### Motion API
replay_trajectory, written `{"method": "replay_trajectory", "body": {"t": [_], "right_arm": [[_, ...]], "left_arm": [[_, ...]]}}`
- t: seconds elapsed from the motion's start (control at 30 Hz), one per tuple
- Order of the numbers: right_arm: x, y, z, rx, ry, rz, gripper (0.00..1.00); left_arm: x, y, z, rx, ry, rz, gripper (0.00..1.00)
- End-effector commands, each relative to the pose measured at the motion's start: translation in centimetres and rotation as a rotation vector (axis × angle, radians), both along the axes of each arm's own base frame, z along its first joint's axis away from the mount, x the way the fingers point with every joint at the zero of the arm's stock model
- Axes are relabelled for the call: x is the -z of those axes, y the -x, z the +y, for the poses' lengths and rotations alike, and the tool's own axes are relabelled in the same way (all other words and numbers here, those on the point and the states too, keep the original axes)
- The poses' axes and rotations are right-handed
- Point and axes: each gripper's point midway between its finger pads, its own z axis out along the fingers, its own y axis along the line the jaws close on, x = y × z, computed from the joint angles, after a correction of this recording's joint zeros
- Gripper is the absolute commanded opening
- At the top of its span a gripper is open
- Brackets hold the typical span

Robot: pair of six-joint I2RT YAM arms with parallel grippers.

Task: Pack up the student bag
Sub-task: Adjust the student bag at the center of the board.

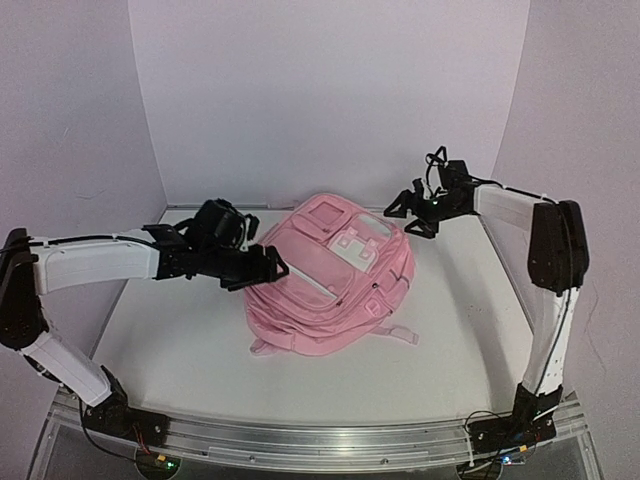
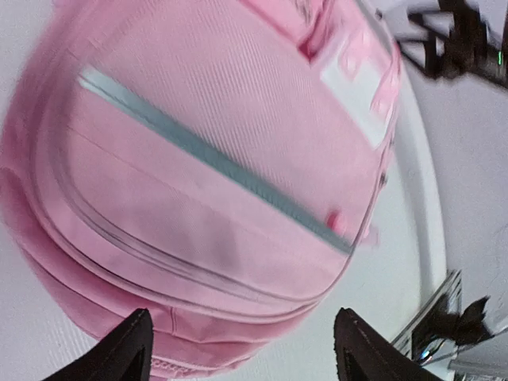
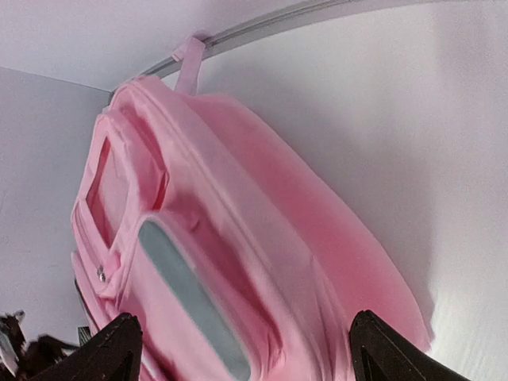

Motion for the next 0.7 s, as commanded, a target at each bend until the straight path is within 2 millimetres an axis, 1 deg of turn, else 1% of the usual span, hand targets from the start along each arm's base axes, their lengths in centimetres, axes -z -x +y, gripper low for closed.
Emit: {"method": "replay_trajectory", "body": {"t": [0.0,0.03,0.1,0.13,0.17,0.23,0.3,0.33,0.4,0.47,0.57,0.67], "right_arm": [[-3.5,6.2,-1.3,-0.062,0.039,-0.085,0.94],[-3.2,7.2,-1.3,-0.079,0.039,-0.079,0.97],[-1.1,10.0,-1.1,-0.139,0.012,-0.020,0.98],[-0.4,11.1,-0.8,-0.170,-0.008,0.004,0.98],[0.5,12.1,-0.7,-0.190,-0.016,0.030,0.98],[2.4,13.7,-0.6,-0.213,-0.015,0.078,0.98],[4.0,14.8,-0.5,-0.231,-0.011,0.118,0.98],[4.6,15.2,-0.3,-0.240,-0.010,0.133,0.98],[5.3,15.5,0.2,-0.257,-0.002,0.142,0.98],[5.8,15.4,1.0,-0.276,-0.007,0.152,0.98],[6.0,14.5,2.1,-0.295,-0.004,0.143,0.98],[6.3,13.2,2.7,-0.294,0.004,0.133,0.98]], "left_arm": [[-4.5,-4.2,4.8,-0.155,0.039,-0.094,0.87],[-4.6,-4.7,5.5,-0.168,0.028,-0.094,0.90],[-4.6,-6.1,6.6,-0.184,0.019,-0.098,0.95],[-4.8,-6.7,6.7,-0.181,0.018,-0.102,0.98],[-4.7,-7.3,6.6,-0.177,0.008,-0.101,0.99],[-4.1,-8.5,6.0,-0.156,-0.017,-0.096,1.00],[-2.2,-9.7,5.0,-0.130,-0.043,-0.064,1.00],[-1.7,-10.2,4.2,-0.105,-0.038,-0.054,1.00],[0.5,-11.0,3.2,-0.080,-0.045,-0.012,1.00],[1.8,-11.4,2.1,-0.052,-0.030,0.022,1.00],[3.5,-11.7,0.6,-0.015,0.018,0.055,1.00],[4.5,-11.3,-0.6,0.026,0.068,0.075,0.99]]}}
